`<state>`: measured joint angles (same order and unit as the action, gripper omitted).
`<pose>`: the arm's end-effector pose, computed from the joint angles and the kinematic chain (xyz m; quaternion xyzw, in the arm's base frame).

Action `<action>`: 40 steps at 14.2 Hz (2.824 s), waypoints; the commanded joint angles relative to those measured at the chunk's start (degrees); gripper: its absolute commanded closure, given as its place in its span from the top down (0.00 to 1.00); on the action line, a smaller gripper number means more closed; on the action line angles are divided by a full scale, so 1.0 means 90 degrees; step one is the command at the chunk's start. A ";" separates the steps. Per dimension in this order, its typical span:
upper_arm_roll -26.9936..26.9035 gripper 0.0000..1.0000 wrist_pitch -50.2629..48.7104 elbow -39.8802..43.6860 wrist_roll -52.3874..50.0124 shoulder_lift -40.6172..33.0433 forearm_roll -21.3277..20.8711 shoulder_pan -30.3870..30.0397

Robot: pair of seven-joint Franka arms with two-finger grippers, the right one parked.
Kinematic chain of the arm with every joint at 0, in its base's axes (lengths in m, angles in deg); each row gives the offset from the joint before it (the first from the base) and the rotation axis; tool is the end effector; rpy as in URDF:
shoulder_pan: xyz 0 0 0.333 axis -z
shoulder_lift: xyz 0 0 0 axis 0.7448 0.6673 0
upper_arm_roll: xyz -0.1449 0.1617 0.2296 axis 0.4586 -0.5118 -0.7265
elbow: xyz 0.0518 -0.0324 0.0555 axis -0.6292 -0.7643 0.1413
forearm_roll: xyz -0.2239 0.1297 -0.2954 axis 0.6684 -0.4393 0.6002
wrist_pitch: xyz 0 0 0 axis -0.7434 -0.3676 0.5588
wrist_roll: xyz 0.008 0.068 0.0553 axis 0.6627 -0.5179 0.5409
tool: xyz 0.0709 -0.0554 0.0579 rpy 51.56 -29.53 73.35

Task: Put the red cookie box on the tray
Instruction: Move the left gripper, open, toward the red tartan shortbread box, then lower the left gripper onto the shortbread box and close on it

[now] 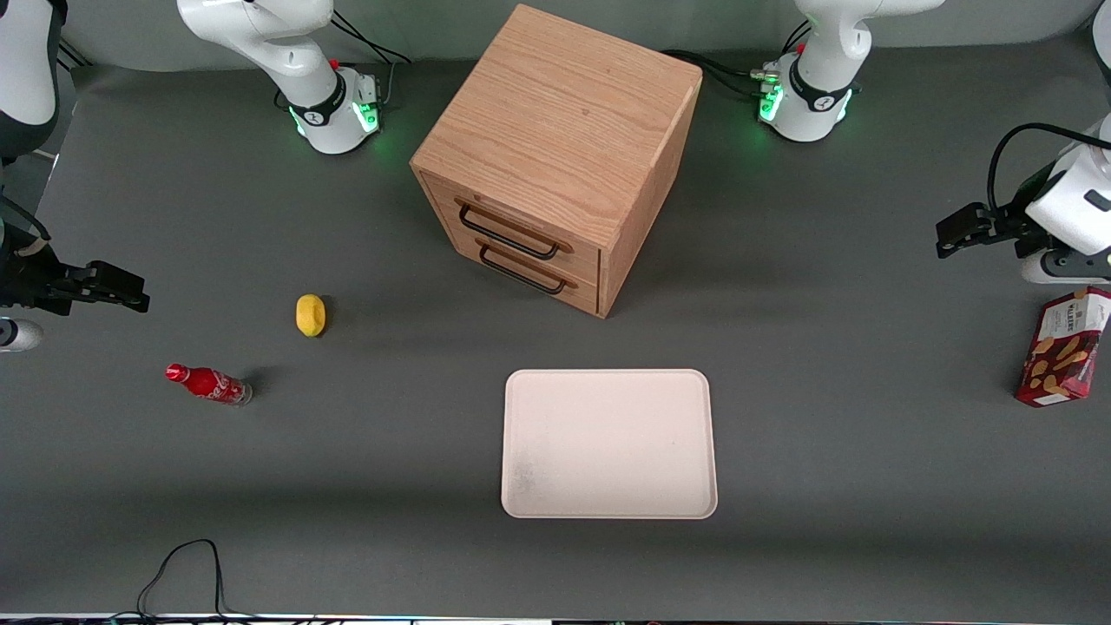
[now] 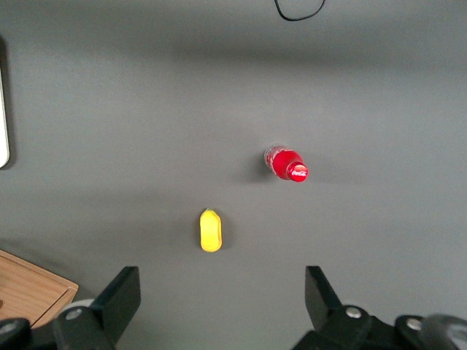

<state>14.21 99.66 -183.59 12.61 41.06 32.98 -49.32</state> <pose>0.5433 -0.0094 0.5782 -0.9996 0.0121 0.0236 0.0111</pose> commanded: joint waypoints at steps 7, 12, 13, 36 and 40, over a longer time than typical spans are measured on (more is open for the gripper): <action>-0.1175 1.00 0.0178 0.0030 0.2189 0.0425 -0.0154 -0.0064; -0.2145 1.00 0.1593 0.0040 0.5176 0.1313 -0.0212 -0.0366; -0.2252 1.00 0.1925 0.0040 0.5734 0.1518 -0.0222 -0.0531; -0.2302 0.00 0.4292 0.0147 0.8347 0.4119 0.1409 -0.1734; -0.2282 0.00 0.3183 0.0341 0.7901 0.3320 0.1331 -0.1481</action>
<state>-6.00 135.54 -181.10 87.34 76.59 45.13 -64.66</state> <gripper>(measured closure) 0.965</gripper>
